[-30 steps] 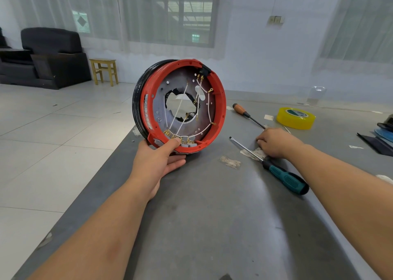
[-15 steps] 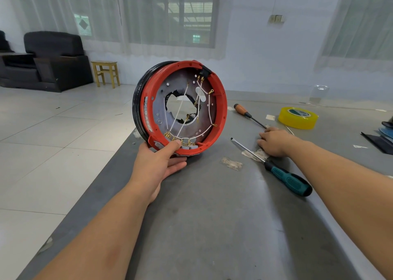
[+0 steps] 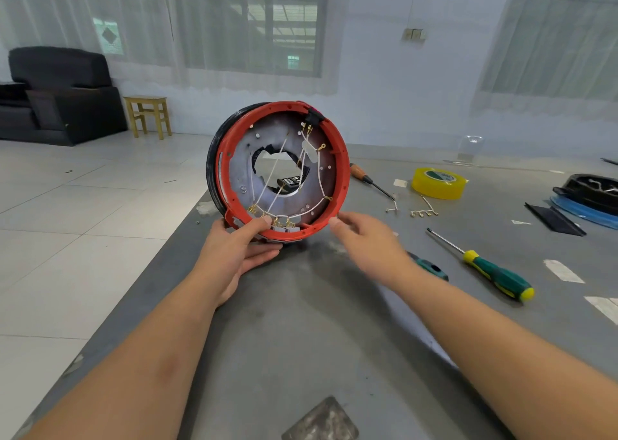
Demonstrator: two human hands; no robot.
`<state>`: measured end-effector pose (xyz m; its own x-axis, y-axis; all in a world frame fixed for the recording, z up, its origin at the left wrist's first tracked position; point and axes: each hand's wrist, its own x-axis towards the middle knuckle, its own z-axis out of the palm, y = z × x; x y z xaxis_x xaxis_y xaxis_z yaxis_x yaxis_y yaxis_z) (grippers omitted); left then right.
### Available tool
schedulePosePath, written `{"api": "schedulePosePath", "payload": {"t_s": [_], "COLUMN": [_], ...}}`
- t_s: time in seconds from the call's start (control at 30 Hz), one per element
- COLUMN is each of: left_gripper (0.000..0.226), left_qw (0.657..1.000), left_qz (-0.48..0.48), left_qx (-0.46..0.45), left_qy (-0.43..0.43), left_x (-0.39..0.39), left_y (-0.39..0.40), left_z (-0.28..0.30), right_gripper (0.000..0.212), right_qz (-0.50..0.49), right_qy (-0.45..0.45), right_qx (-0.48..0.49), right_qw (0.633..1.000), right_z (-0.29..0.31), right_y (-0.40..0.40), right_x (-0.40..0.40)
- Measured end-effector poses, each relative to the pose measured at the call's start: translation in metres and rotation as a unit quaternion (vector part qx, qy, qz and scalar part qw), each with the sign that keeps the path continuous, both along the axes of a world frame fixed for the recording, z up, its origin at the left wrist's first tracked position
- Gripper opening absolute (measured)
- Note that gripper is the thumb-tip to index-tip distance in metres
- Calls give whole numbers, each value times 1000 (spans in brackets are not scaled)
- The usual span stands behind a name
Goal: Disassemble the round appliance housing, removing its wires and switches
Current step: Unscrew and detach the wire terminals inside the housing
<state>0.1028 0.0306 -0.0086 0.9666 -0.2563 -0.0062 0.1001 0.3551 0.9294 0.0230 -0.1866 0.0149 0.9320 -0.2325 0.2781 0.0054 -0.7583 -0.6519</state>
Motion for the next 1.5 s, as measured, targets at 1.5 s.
{"api": "schedulePosePath", "payload": {"t_s": [1.5], "left_gripper": [52], "left_qw": [979], "left_qz": [-142], "left_qx": [-74], "left_qy": [125], "left_x": [-8], "left_y": [-12], "left_z": [0], "right_gripper": [38], "right_qz": [-6], "right_qy": [-103], "right_qx": [148], "right_qw": [984], "right_z": [-34], "right_y": [21], "right_x": [0]}}
